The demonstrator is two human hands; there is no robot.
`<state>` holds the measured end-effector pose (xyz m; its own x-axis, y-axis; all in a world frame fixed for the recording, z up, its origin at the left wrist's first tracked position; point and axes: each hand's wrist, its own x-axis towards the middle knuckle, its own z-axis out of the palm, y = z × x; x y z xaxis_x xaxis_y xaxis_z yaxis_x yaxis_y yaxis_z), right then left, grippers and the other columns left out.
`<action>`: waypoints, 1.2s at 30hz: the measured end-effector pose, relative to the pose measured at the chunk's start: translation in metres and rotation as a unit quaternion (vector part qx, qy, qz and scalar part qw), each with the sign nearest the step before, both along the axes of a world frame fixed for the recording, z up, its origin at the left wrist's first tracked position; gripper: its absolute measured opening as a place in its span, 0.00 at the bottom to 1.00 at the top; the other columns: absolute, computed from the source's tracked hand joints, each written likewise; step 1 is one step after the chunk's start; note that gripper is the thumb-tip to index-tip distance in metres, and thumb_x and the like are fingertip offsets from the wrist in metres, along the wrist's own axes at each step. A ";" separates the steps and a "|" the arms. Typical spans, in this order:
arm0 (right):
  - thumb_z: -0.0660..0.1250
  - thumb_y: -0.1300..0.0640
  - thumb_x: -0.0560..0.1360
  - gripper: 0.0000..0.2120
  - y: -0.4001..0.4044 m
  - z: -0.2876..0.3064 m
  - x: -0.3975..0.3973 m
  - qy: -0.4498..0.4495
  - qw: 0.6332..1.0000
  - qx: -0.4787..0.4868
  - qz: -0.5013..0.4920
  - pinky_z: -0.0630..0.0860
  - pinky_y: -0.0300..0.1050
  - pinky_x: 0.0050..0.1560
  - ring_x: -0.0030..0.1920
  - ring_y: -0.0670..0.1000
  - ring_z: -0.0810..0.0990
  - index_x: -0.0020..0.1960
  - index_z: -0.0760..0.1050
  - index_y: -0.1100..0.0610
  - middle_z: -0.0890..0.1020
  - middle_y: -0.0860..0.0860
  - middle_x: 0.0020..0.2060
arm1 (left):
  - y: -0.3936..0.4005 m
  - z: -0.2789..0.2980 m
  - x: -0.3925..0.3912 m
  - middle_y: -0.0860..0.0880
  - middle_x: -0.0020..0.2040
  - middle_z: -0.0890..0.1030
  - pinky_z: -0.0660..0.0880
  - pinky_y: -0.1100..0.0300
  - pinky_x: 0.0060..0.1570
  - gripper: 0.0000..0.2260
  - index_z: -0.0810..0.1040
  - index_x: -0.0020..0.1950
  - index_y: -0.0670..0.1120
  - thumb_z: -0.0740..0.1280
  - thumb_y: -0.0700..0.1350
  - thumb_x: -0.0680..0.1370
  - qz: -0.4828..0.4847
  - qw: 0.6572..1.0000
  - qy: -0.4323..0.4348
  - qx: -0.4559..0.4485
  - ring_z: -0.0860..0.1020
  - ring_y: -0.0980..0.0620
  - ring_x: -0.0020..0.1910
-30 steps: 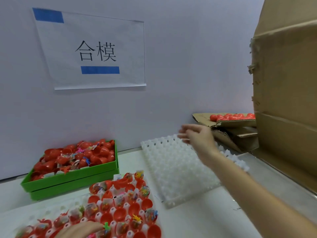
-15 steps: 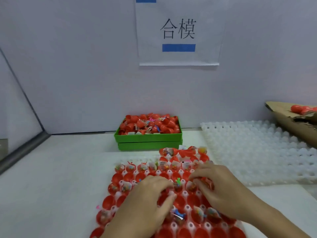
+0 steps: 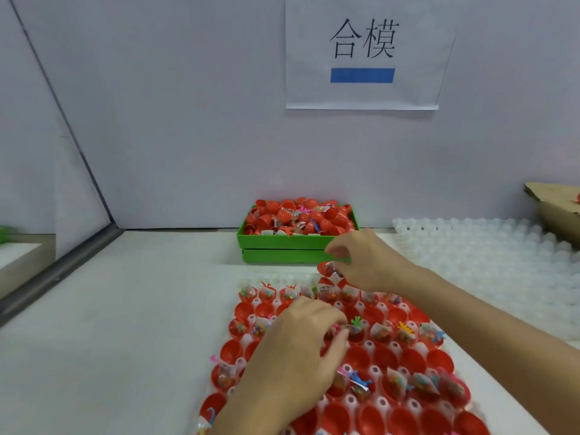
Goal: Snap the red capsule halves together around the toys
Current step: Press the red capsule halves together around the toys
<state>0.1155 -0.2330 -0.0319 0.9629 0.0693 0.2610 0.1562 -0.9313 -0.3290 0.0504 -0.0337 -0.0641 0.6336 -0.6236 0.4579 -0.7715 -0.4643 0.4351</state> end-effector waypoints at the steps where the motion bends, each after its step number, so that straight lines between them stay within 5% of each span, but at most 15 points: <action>1: 0.68 0.58 0.76 0.16 0.004 0.001 0.007 0.015 1.000 -0.022 0.005 0.79 0.48 0.55 0.50 0.51 0.80 0.63 0.79 0.55 0.83 0.51 0.54 | 0.000 0.000 0.000 0.61 0.55 0.78 0.64 0.73 0.61 0.11 0.79 0.59 0.53 0.61 0.52 0.81 0.001 1.000 -0.002 -0.002 0.69 0.66 0.57; 5: 0.65 0.56 0.76 0.19 0.014 0.000 0.021 0.066 0.992 -0.111 0.011 0.78 0.49 0.56 0.55 0.54 0.79 0.67 0.75 0.54 0.81 0.52 0.58 | 0.000 0.002 -0.001 0.60 0.55 0.78 0.66 0.71 0.60 0.11 0.79 0.59 0.53 0.60 0.52 0.81 0.003 1.000 0.000 0.003 0.69 0.64 0.57; 12: 0.65 0.57 0.74 0.10 0.021 0.001 0.019 0.046 0.987 -0.154 0.020 0.80 0.48 0.47 0.45 0.52 0.80 0.51 0.82 0.51 0.84 0.49 0.47 | 0.001 0.003 0.001 0.59 0.54 0.79 0.68 0.67 0.61 0.11 0.79 0.58 0.52 0.60 0.51 0.81 0.007 1.000 -0.004 0.003 0.70 0.61 0.57; 23: 0.67 0.55 0.70 0.04 0.015 0.019 0.016 -0.038 0.984 -0.170 0.020 0.70 0.41 0.30 0.33 0.50 0.77 0.42 0.80 0.53 0.78 0.46 0.31 | 0.001 0.001 0.002 0.62 0.57 0.78 0.57 0.82 0.56 0.12 0.78 0.62 0.54 0.61 0.52 0.81 0.015 1.000 0.004 -0.003 0.66 0.68 0.59; 26: 0.69 0.55 0.69 0.08 0.012 0.026 0.014 -0.051 0.990 -0.131 0.002 0.69 0.41 0.31 0.34 0.49 0.77 0.47 0.81 0.53 0.78 0.45 0.32 | 0.000 0.002 0.001 0.63 0.59 0.77 0.54 0.82 0.58 0.13 0.77 0.64 0.55 0.61 0.52 0.81 0.031 0.999 0.013 -0.002 0.65 0.71 0.59; 30: 0.72 0.54 0.68 0.06 0.013 0.040 0.003 -0.035 0.999 0.016 -0.014 0.80 0.45 0.38 0.36 0.48 0.81 0.44 0.83 0.51 0.83 0.46 0.33 | -0.001 0.004 0.001 0.72 0.60 0.67 0.54 0.85 0.56 0.19 0.68 0.71 0.62 0.64 0.55 0.80 0.112 0.991 0.045 -0.055 0.61 0.77 0.61; 34: 0.74 0.47 0.68 0.05 0.024 0.046 -0.021 0.039 0.986 0.159 0.021 0.79 0.41 0.36 0.34 0.49 0.83 0.40 0.83 0.47 0.85 0.48 0.33 | 0.001 0.010 0.002 0.68 0.63 0.65 0.67 0.68 0.62 0.32 0.55 0.71 0.66 0.69 0.61 0.74 0.183 0.967 0.084 -0.153 0.67 0.67 0.63; 36: 0.74 0.44 0.68 0.08 0.030 0.045 -0.036 0.089 0.977 0.190 0.045 0.81 0.42 0.41 0.35 0.46 0.84 0.42 0.83 0.47 0.86 0.46 0.34 | 0.003 0.014 0.002 0.65 0.62 0.70 0.69 0.69 0.61 0.30 0.60 0.71 0.62 0.70 0.59 0.74 0.186 0.965 0.082 -0.167 0.69 0.66 0.61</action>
